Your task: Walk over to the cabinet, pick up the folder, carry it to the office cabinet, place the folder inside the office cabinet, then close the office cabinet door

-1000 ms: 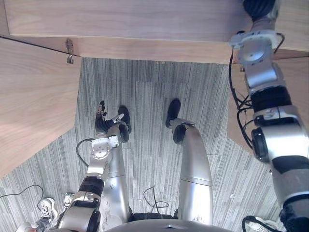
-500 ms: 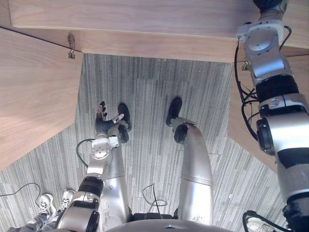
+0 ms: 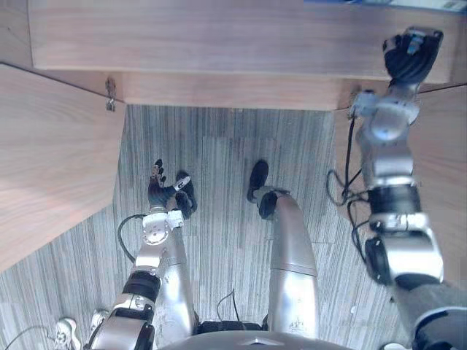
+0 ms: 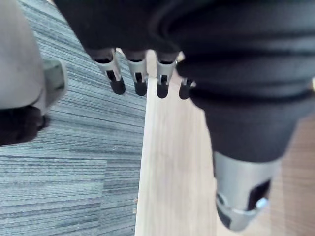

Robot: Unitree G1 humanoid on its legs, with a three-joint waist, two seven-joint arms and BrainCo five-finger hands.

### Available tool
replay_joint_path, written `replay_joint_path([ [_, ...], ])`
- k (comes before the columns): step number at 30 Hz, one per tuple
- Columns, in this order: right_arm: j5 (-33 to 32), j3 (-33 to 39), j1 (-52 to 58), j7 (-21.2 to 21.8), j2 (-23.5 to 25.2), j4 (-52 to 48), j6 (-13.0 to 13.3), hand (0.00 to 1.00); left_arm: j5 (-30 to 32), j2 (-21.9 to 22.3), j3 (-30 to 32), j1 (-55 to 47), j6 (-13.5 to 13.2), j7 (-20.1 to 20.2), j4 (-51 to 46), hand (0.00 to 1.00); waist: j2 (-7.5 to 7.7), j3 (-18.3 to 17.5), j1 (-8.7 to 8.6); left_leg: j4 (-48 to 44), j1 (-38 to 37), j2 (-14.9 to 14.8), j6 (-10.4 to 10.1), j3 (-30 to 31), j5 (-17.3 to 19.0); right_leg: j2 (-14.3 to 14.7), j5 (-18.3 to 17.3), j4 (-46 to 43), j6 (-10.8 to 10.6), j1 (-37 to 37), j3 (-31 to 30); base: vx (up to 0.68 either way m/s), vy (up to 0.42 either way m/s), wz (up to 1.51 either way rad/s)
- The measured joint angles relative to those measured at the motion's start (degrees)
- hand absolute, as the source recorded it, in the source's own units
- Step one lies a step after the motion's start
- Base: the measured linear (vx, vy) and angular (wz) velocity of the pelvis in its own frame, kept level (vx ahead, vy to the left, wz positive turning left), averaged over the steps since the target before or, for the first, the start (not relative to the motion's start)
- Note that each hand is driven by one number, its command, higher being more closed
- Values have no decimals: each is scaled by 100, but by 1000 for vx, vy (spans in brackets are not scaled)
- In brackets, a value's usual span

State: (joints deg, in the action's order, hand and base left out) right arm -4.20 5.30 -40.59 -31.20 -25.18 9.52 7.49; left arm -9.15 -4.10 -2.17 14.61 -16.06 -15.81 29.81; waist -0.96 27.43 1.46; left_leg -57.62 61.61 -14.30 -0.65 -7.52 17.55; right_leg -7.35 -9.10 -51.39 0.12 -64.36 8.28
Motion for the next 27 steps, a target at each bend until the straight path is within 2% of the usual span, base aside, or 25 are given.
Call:
replay_joint_path([
  [4, 34, -55, 1221, 8, 784, -1269, 243, 100, 54, 36, 103, -236, 23, 3, -221, 0, 4, -9, -16, 207, -762, -119, -87, -194, 109, 150, -14, 284, 23, 667, -76, -36, -41, -20],
  [6, 211, -212, 1843, 157, 1095, -1616, 365, 100, 103, 89, 100, -387, 26, 20, -240, 0, 7, -12, -15, 400, -1251, -153, -103, -299, 129, 160, 17, 510, -14, 1103, -71, 13, -10, -27],
  [10, 244, -817, 3286, 744, 1631, -2042, 695, 100, 274, 265, 63, -953, 38, 229, -232, 0, 22, -392, -117, 981, -2319, -158, -70, -587, 126, 209, 206, 1201, -125, 2094, -79, 92, 30, -19],
  [13, 477, -1047, 4094, 1134, 1991, -2006, 817, 100, 336, 292, 30, -1333, 42, 295, -204, 0, 79, -700, -136, 1488, -3120, -113, -76, -819, 94, 281, 337, 1743, -160, 2818, -155, 145, 56, -21],
  [15, 617, -1133, 4555, 1346, 2100, -1825, 894, 100, 384, 240, -31, -1499, 30, 355, -80, 0, 109, -909, -173, 1884, -3552, -17, -91, -903, 16, 279, 466, 2141, -181, 3232, -190, 171, 74, -6],
  [16, 688, -1166, 4750, 1462, 2144, -1420, 927, 100, 405, 166, -76, -1549, 16, 378, 147, 0, 151, -1050, -215, 2166, -3785, 54, -98, -965, -65, 282, 566, 2442, -205, 3462, -215, 143, 60, -8],
  [18, 688, -1190, 4793, 1634, 2139, -651, 889, 100, 489, 53, -146, -1571, 22, 399, 516, 0, 207, -1216, -261, 2646, -4115, 206, -119, -1023, -218, 281, 762, 2937, -250, 3786, -269, 136, 42, -6],
  [20, 870, -1173, 4761, 1773, 2127, 388, 807, 100, 507, 4, -151, -1612, 31, 429, 836, 0, 186, -1324, -349, 3173, -4506, 366, -112, -1067, -415, 272, 1032, 3571, -313, 4266, -278, 143, 33, 3],
  [22, 1028, -1127, 4703, 1857, 2117, 1054, 715, 100, 609, -51, -155, -1637, 37, 513, 1020, 0, 172, -1369, -351, 3466, -4790, 449, -108, -1115, -513, 267, 1194, 3950, -335, 4579, -290, 134, 52, -1],
  [23, 1142, -1113, 4698, 1860, 2121, 1455, 698, 0, 622, -60, -162, -1655, 42, 542, 1122, 0, 154, -1447, -355, 3629, -4924, 506, -110, -1121, -563, 260, 1279, 4176, -359, 4760, -288, 99, 44, 1],
  [27, 1141, -917, 4641, 1863, 2134, 2467, 532, 0, 727, -44, -195, -1754, 93, 627, 1440, 0, 117, -1726, -354, 4170, -5407, 715, -89, -1126, -715, 229, 1492, 4803, -417, 5300, -279, 96, 27, 3],
])
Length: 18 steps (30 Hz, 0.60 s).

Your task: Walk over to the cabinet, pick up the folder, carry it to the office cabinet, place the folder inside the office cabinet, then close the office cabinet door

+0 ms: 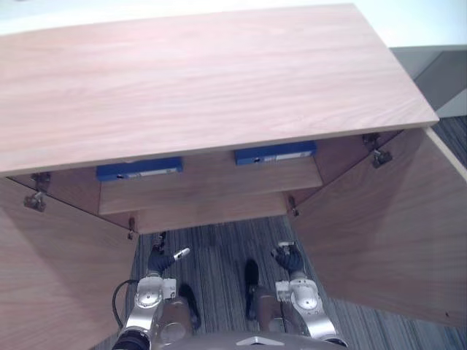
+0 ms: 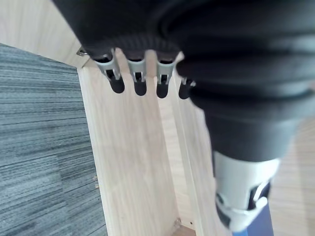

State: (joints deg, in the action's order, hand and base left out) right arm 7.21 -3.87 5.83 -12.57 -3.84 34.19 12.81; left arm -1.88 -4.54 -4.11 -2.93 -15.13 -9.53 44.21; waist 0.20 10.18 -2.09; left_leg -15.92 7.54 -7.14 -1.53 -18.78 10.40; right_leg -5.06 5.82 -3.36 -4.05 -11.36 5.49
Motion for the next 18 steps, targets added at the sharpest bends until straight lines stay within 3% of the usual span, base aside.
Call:
replay_joint_path([
  [8, -7, 485, -199, -4, -6, 1357, -211, 0, 226, 10, 77, -123, 172, 102, 864, 0, 9, -355, 69, 873, -737, 303, 31, 40, -321, -80, 179, 616, -56, 643, 19, 22, 8, 1],
  [14, -16, 747, -153, 3, -12, 1862, -444, 0, 431, 11, 184, -252, 309, 167, 1112, 0, 55, -512, 100, 1425, -1126, 450, 62, 244, -554, -117, 160, 747, -83, 916, 145, -5, -9, 11],
  [18, -64, 753, -147, 3, 8, 1865, -454, 0, 447, -2, 203, -292, 334, 170, 1144, 0, 118, -604, 109, 1623, -1258, 495, 63, 240, -625, -121, 153, 760, -94, 954, 122, -12, -2, -2],
])
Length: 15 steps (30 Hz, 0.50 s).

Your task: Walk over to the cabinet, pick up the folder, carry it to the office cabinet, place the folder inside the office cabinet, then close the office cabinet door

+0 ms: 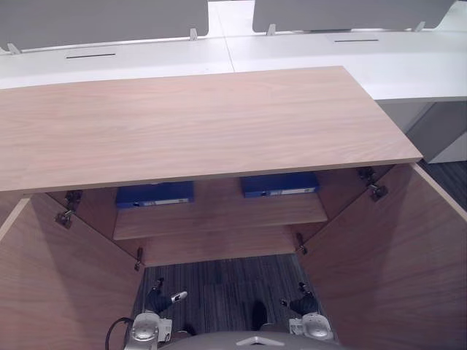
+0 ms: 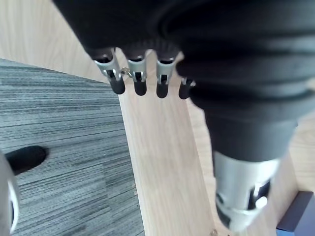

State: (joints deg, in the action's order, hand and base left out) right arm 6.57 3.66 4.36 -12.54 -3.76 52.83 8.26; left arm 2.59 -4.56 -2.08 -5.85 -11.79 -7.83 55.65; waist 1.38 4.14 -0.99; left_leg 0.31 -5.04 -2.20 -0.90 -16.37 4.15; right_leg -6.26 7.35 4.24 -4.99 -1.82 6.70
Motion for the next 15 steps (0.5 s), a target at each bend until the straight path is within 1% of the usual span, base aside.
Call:
replay_joint_path([
  [3, -68, 216, 1, 0, 14, 3, 0, 0, 1, 5, -2, -9, 32, 51, 19, 0, 35, -51, 15, 122, -100, 31, 4, -75, -39, 3, -3, -4, -12, 0, -85, -26, -4, -13],
  [7, -260, 389, -20, -3, -11, -39, 1, 0, 4, -1, 16, -25, 60, 62, 21, 0, 43, -54, -3, 204, -297, 57, -12, -411, -2, 49, 21, -26, -32, -31, -453, -47, 1, -43],
  [9, -296, 448, 20, -1, -8, -294, 4, 0, 6, 0, 17, -12, 63, 67, 14, 0, 41, -55, -54, 188, -352, 61, -26, -590, 67, 77, 27, -46, -41, -49, -649, -69, 0, -54],
  [10, -411, 515, 104, -2, -7, -547, 11, 0, 37, -4, 17, -7, 63, 68, 12, 0, 40, -56, -102, 177, -408, 62, -69, -742, 146, 104, 29, -69, -49, -78, -803, -72, 5, -69],
  [12, -517, 730, 256, -8, -3, -1049, 26, 0, 59, -15, 21, 7, 63, 69, 0, 0, 50, -87, -166, 114, -421, 66, -88, -1019, 250, 158, 33, -159, -59, -236, -1096, -56, 6, -76],
  [13, -641, 914, 356, -16, -3, -1380, 49, 0, 92, -25, 21, 17, 63, 71, 0, 0, 58, -87, -257, 34, -450, 66, -87, -1158, 325, 178, 48, -170, -79, -286, -1249, -21, 3, -74],
  [15, -877, 1246, 499, -43, -4, -1804, 121, 0, 116, -33, 21, 18, 62, 73, -2, 0, 52, -84, -344, -51, -527, 64, -44, -1374, 399, 235, 53, -209, -86, -320, -1495, -9, 2, -69],
])
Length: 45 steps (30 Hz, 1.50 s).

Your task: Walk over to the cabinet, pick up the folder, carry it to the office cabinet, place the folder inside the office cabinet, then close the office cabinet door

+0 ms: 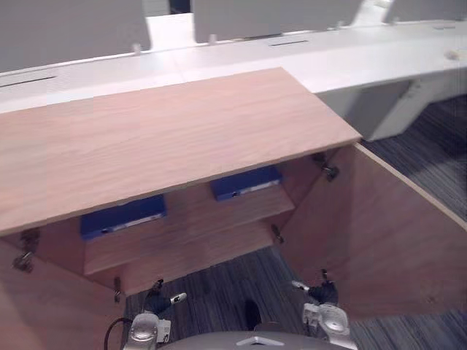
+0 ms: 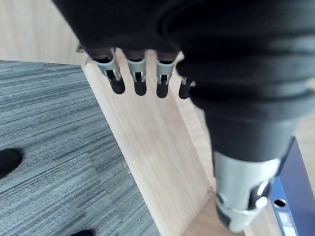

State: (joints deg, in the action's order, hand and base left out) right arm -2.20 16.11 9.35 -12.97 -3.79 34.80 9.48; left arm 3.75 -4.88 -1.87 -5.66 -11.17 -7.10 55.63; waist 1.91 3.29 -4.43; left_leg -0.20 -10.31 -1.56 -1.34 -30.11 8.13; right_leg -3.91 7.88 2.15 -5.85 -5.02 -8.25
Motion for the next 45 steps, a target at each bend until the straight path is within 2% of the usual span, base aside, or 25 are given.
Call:
replay_joint_path([
  [5, -764, 789, 397, -111, 143, -981, 309, 0, 98, -24, 88, 17, -4, -2, -78, 0, 7, -1, -261, -289, -80, -59, -32, -522, 340, 149, -9, -137, -4, -134, -559, -10, -9, -60],
  [8, -1000, 1087, 513, -231, 281, -1407, 340, 0, 114, 59, 223, 16, -15, 0, -108, 0, -4, -6, -351, -467, -101, -105, -45, -797, 507, 219, -15, -193, 4, -204, -757, 10, -14, -49],
  [12, -1350, 1478, 524, -300, 433, -2041, 550, 0, 154, 281, 435, 30, -28, 5, -341, 0, -21, 13, -402, -675, -83, -163, -49, -1107, 691, 327, -15, -318, 0, -345, -1017, 29, -20, -38],
  [17, -1443, 1814, 224, -478, 403, -2520, 718, 0, 157, 432, 456, 23, -70, 39, -503, 0, -74, 55, -445, -791, -63, -232, -90, -1262, 819, 395, -25, -369, 15, -417, -1102, 31, -31, -17],
  [21, -1664, 2078, -138, -463, -17, -2501, 780, 0, 157, 479, 395, 41, -115, 158, -538, 0, -211, 163, -464, -872, -1, -259, -96, -1291, 875, 408, -38, -391, 12, -478, -1139, 27, -32, -4],
  [25, -1735, 2294, -477, -373, -674, -2440, 781, 0, 159, 475, 333, 31, -124, 249, -512, 0, -357, 298, -477, -866, 64, -259, -94, -1256, 873, 386, -60, -400, -15, -529, -1132, 45, -30, 4],
  [29, -1906, 2490, -859, -241, -1239, -1799, 794, 0, 161, 447, 162, 15, -133, 260, -486, 0, -427, 311, -489, -859, 199, -252, -70, -1190, 853, 349, -60, -386, -25, -628, -1082, 46, -27, 8],
  [35, -2242, 2494, -948, 40, -1666, -1311, 770, 0, 161, 401, -43, -39, -137, 385, -483, 0, -581, 334, -499, -835, 215, -205, -63, -1055, 811, 296, -65, -357, -27, -623, -932, 48, -25, 12],
  [38, -2340, 2466, -980, 228, -2030, -1073, 767, 0, 161, 358, -133, -80, -138, 420, -483, 0, -683, 340, -519, -773, 229, -166, -57, -950, 805, 233, -99, -357, -42, -610, -822, 16, -33, 14],
  [42, -2484, 2397, -1168, 321, -2222, -667, 758, 0, 161, 259, -285, -89, -140, 434, -483, 0, -732, 333, -519, -756, 237, -135, -39, -916, 783, 206, -108, -351, -55, -616, -804, 21, -36, 6],
  [45, -2519, 2010, -1250, 439, -2432, -404, 743, 0, 161, 238, -336, -109, -142, 487, -483, 0, -756, 336, -520, -757, 245, -110, -31, -917, 779, 191, -94, -326, -76, -624, -811, 27, -38, -1],
])
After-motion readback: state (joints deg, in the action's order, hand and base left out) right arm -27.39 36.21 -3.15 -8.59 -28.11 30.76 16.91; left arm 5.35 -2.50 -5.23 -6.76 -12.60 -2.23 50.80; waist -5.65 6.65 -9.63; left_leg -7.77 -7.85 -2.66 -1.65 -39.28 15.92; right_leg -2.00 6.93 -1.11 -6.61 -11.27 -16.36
